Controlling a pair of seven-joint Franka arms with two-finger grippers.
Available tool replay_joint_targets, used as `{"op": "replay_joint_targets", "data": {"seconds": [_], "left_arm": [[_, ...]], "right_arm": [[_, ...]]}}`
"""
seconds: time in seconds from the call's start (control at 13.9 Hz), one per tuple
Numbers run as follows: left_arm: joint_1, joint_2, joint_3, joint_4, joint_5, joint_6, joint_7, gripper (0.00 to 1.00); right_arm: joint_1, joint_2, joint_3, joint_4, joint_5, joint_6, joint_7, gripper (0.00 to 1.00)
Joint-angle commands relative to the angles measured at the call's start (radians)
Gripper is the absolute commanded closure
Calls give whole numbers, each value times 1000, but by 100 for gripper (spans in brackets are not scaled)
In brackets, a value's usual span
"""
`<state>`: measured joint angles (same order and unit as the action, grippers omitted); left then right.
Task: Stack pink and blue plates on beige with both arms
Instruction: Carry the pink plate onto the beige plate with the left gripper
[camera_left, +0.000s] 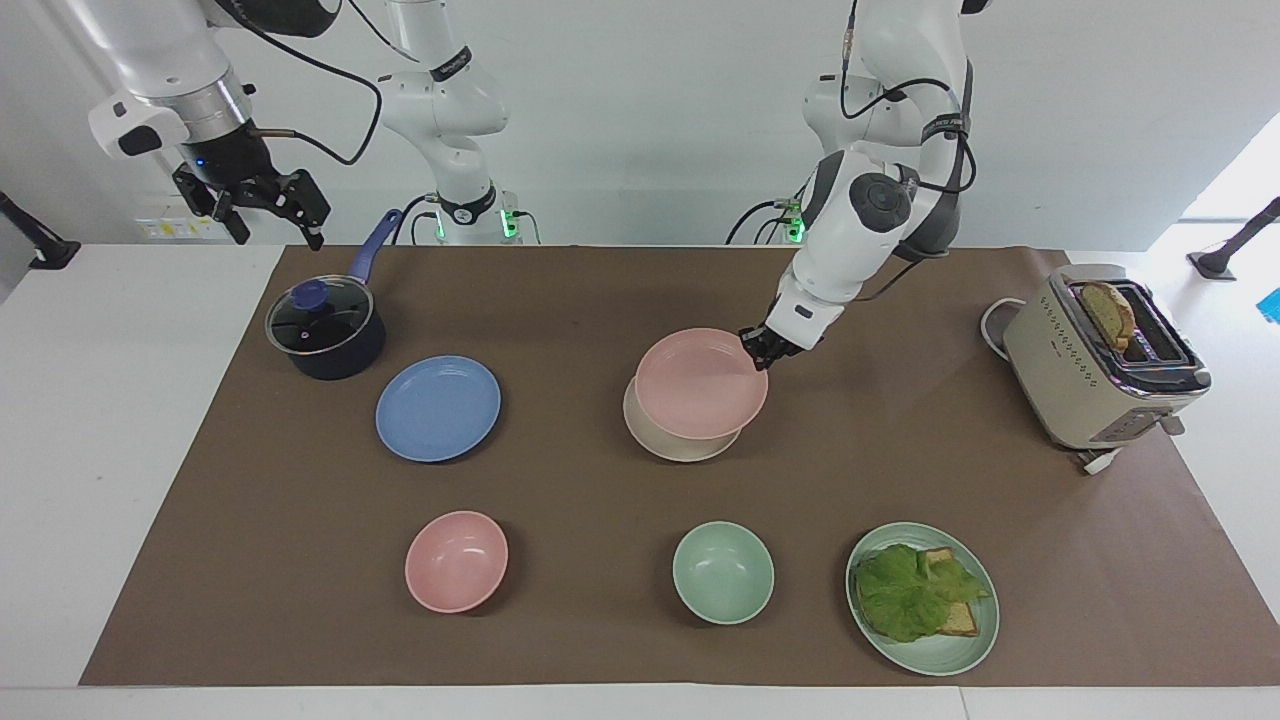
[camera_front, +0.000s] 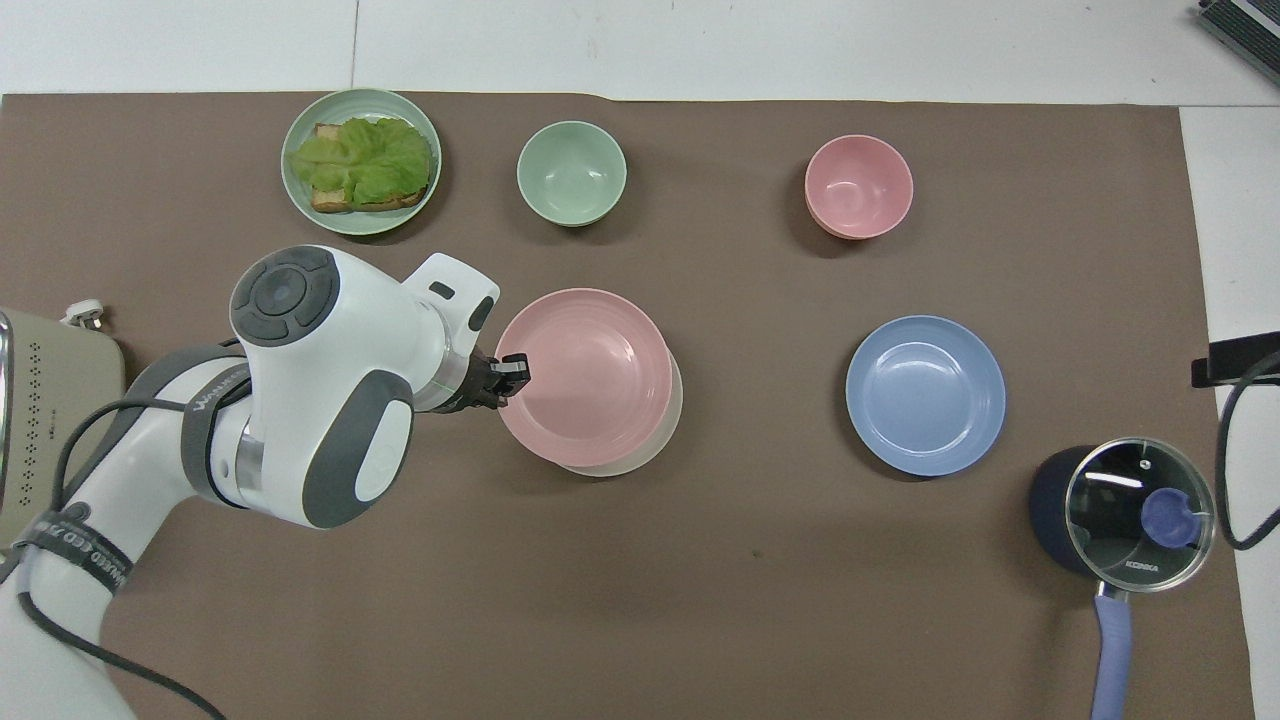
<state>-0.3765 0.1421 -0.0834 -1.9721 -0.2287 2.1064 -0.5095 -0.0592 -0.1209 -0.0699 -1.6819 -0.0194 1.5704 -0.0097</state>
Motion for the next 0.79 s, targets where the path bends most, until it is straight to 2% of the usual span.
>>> {"op": "replay_joint_targets", "data": {"seconds": [0.0, 0.57, 0.65, 0.72], "left_arm": [[-41, 17, 17, -23, -18, 37, -14, 100], [-55, 25, 17, -54, -18, 89, -8, 100], [-53, 25, 17, -54, -18, 90, -3, 77], [-55, 25, 17, -54, -18, 90, -9, 17]], "right_arm": [[-11, -23, 1, -29, 13, 13, -15, 0], [-13, -23, 1, -30, 13, 13, -16, 0], [-13, -23, 1, -30, 13, 13, -16, 0], [-13, -23, 1, -32, 13, 13, -16, 0]]}}
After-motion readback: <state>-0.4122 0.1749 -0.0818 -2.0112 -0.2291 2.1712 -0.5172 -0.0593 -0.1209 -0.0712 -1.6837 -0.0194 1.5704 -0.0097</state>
